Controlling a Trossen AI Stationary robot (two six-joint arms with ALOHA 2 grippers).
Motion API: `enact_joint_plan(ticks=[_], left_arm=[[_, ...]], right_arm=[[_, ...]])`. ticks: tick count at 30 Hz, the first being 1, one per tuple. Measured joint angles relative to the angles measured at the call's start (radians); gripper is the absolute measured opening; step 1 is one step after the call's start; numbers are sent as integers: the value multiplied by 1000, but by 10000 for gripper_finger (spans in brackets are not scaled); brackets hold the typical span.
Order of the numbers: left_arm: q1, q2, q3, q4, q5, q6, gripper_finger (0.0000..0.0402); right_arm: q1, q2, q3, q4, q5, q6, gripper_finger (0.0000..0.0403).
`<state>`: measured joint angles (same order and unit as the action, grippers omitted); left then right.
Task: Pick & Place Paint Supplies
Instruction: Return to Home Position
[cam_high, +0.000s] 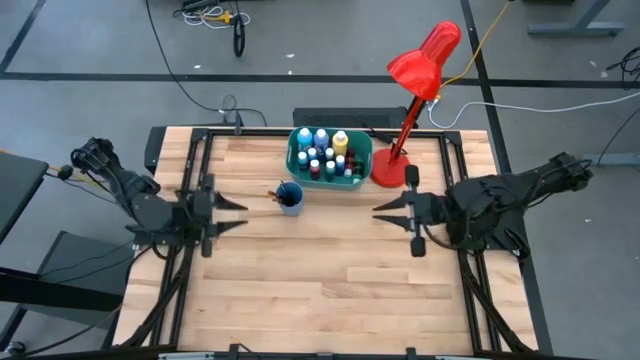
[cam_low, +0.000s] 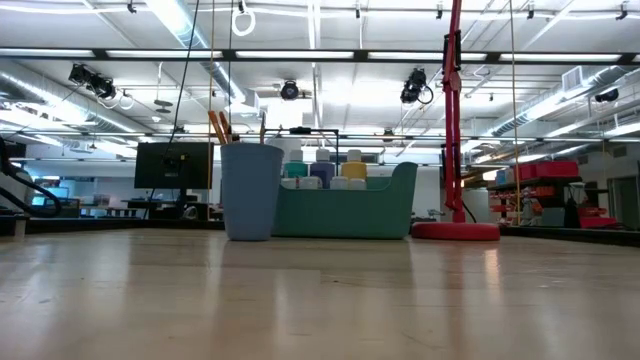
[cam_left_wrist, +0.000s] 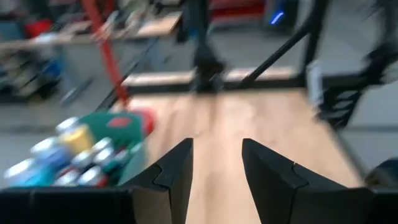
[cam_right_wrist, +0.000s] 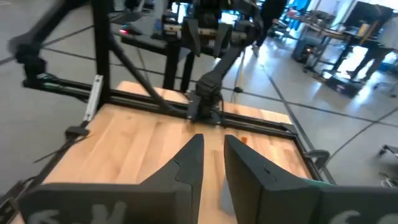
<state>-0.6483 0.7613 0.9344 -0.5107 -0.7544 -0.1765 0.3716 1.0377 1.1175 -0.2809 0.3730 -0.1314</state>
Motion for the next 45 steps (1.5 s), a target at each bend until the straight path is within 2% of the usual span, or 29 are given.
enact_joint_plan(ticks=[3,7,10,12,16,18,21,24,28,33,37,42,45], left_arm=[[2,-87,-181,282,77,123,147],[52,-175,-386,620,90,273,147],[131,-221,-495,777,129,317,147],[195,-245,-540,814,189,316,147],[343,-266,-580,813,319,284,147],[417,-265,-580,807,428,270,146],[522,-265,-580,784,597,267,146],[599,-270,-580,722,685,264,146],[633,-322,-579,637,710,271,146],[613,-391,-579,499,719,276,146],[604,-487,-579,459,662,314,146],[604,-603,-579,403,691,339,146],[604,-654,-583,382,700,317,146]], right_arm=[[26,-33,0,-47,2,5,66],[54,-89,0,-136,3,49,66],[77,-130,0,-196,3,86,66],[92,-149,0,-224,3,96,66],[118,-171,-2,-236,3,98,66],[126,-180,-21,-223,3,90,66],[131,-202,-76,-200,3,89,66],[131,-241,-152,-144,3,93,66],[131,-328,-264,-78,4,97,66],[131,-487,-441,41,6,98,66],[131,-616,-559,74,42,91,66],[131,-746,-646,82,54,66,66],[131,-803,-675,80,20,42,66]])
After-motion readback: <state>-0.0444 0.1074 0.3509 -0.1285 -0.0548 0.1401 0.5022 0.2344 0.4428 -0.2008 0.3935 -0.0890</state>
